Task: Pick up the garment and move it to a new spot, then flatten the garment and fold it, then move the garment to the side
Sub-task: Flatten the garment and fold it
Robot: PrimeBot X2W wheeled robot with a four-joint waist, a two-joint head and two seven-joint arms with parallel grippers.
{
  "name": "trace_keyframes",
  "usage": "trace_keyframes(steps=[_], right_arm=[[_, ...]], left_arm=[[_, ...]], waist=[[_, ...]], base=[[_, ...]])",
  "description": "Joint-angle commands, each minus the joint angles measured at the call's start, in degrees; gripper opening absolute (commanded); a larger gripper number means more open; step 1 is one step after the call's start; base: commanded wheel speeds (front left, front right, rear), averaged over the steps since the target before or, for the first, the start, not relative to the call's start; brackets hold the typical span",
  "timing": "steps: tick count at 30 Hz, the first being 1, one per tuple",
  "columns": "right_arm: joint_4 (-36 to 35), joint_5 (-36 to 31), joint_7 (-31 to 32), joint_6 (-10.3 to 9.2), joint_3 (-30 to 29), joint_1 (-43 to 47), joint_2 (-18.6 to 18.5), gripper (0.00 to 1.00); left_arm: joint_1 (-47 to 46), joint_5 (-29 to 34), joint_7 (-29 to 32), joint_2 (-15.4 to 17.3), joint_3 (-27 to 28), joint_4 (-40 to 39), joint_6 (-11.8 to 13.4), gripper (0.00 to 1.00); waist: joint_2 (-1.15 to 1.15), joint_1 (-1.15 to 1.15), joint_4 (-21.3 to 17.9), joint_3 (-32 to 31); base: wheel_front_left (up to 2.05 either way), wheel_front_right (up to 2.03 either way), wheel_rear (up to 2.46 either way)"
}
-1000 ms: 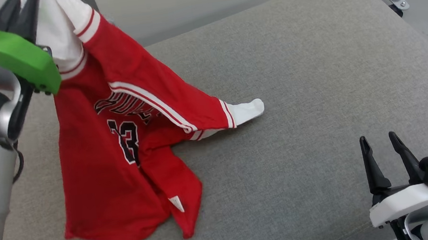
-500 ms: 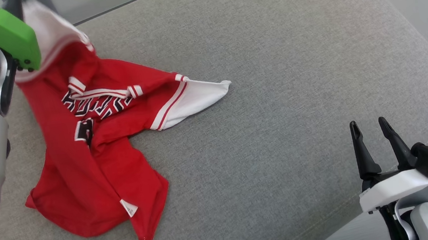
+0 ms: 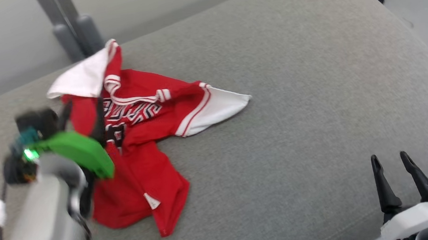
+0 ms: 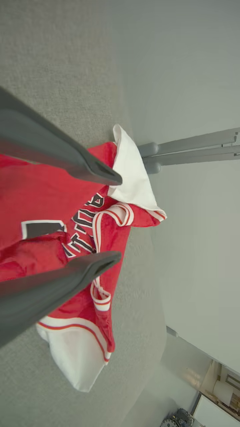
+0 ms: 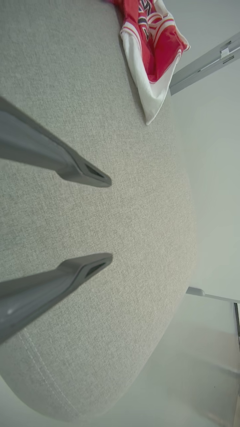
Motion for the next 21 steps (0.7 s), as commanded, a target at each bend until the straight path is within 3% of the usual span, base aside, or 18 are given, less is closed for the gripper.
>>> trace_keyframes(steps=[1, 7, 11, 18, 21], right_arm=[[-0.4, -0.4, -0.2, 0.0, -0.4, 1.3, -0.2, 1.0], [-1.1, -0.7, -0.2, 0.0, -0.4, 2.7, -0.8, 1.0], [-1.5, -0.9, -0.2, 0.0, -0.1, 2.8, -1.4, 1.0], [-1.5, -0.2, -0.2, 0.0, 1.0, 1.1, -2.5, 1.0], [-1.7, 0.0, -0.2, 0.0, 1.3, 0.2, -2.6, 1.0]], left_arm=[[5.1, -1.4, 0.8, -0.8, -0.1, -3.1, 1.4, 1.0], [20.7, -3.8, 3.8, -4.1, -1.6, -14.5, 6.8, 1.0], [25.3, -4.3, 5.0, -6.3, -3.6, -18.6, 8.0, 1.0], [23.4, -3.3, 6.0, -7.4, -4.9, -15.7, 9.9, 1.0], [22.0, -3.7, 5.9, -7.7, -4.8, -12.9, 9.3, 1.0]], waist=[[0.0, 0.0, 6.5, -5.6], [0.0, 0.0, 9.4, -5.9], [0.0, 0.0, 10.6, -5.3], [0.0, 0.0, 9.9, -3.7], [0.0, 0.0, 8.9, -2.3]], base=[[0.0, 0.0, 0.0], [0.0, 0.0, 0.0], [0.0, 0.0, 0.0], [0.0, 0.0, 0.0], [0.0, 0.0, 0.0]])
